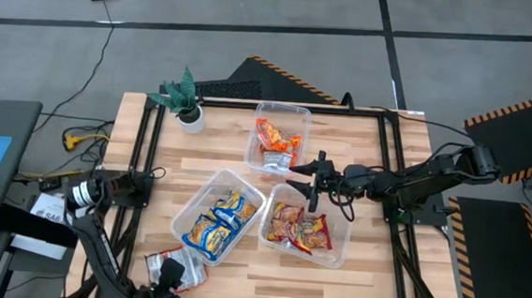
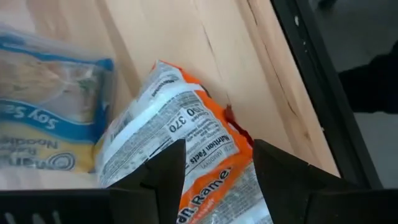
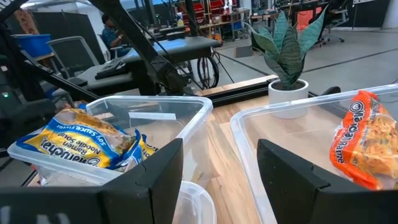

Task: Sort Maruchan noodles
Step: Put the orange noodle pack into the top transparent bin

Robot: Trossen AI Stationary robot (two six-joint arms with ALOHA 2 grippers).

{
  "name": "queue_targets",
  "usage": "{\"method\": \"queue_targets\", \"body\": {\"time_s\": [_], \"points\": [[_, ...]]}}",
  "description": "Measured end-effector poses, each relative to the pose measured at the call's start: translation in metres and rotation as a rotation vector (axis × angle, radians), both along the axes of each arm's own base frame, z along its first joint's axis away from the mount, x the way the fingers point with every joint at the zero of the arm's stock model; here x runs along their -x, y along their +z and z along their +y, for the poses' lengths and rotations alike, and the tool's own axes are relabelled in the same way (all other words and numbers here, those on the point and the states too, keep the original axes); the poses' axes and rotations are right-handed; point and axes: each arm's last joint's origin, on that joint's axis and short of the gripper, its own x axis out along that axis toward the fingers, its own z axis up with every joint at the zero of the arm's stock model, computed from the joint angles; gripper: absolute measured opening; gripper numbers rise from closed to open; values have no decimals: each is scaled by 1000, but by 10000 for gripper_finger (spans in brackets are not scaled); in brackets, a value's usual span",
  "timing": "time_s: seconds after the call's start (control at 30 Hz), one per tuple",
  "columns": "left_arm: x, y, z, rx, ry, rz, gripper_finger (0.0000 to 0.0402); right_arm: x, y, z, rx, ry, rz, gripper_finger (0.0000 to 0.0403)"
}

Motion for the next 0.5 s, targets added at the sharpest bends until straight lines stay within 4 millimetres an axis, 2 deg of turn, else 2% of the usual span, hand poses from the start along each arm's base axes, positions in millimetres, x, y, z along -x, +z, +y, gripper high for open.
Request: {"method": "queue_targets", "body": {"time_s": [0.17,0.5], "points": [[1,-9,0,-24,-5,58,174,0,0,0,2,0,3,226],[1,-19,9,-102,-31,66,174,0,0,0,2,0,5,226]]}}
